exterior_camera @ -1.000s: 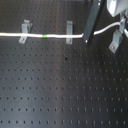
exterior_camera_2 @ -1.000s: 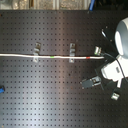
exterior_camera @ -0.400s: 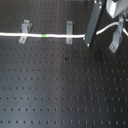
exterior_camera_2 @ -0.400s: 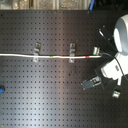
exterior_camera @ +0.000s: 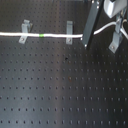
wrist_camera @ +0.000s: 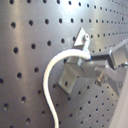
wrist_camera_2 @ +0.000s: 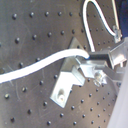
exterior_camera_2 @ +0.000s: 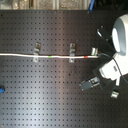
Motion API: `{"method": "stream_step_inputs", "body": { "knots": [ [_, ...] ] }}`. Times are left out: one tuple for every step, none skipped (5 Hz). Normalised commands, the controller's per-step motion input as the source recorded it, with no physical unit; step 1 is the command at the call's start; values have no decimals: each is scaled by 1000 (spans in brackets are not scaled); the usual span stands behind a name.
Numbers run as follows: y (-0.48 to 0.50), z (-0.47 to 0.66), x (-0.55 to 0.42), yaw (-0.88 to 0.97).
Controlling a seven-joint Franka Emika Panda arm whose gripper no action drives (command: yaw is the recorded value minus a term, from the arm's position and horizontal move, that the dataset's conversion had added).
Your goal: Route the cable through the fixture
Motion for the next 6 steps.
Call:
{"method": "stream_step_inputs", "body": {
  "knots": [
    [186,0,-248,0],
    [72,3,-281,0],
    [-72,7,-357,0],
    [-192,11,-396,0],
    [-173,-1,-253,-71],
    [-144,2,19,0]
  ]
}}
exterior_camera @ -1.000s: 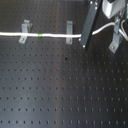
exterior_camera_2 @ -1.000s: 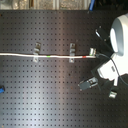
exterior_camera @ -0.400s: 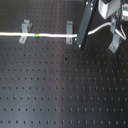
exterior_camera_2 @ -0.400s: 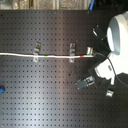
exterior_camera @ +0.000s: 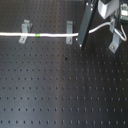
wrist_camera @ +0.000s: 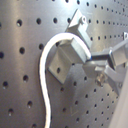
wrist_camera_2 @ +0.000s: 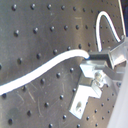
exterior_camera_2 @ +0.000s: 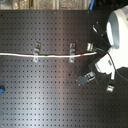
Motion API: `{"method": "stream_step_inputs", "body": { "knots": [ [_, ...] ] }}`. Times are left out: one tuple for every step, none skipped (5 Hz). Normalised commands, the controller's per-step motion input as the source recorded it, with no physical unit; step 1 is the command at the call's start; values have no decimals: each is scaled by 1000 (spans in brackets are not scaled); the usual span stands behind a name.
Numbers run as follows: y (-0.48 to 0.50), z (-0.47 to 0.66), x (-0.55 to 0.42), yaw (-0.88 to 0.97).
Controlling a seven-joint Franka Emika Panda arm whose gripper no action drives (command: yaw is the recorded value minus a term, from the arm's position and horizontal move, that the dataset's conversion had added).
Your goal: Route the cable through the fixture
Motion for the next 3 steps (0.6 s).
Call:
{"method": "stream_step_inputs", "body": {
  "knots": [
    [-39,1,-7,29],
    [-193,439,-366,0],
    [-31,22,-108,54]
  ]
}}
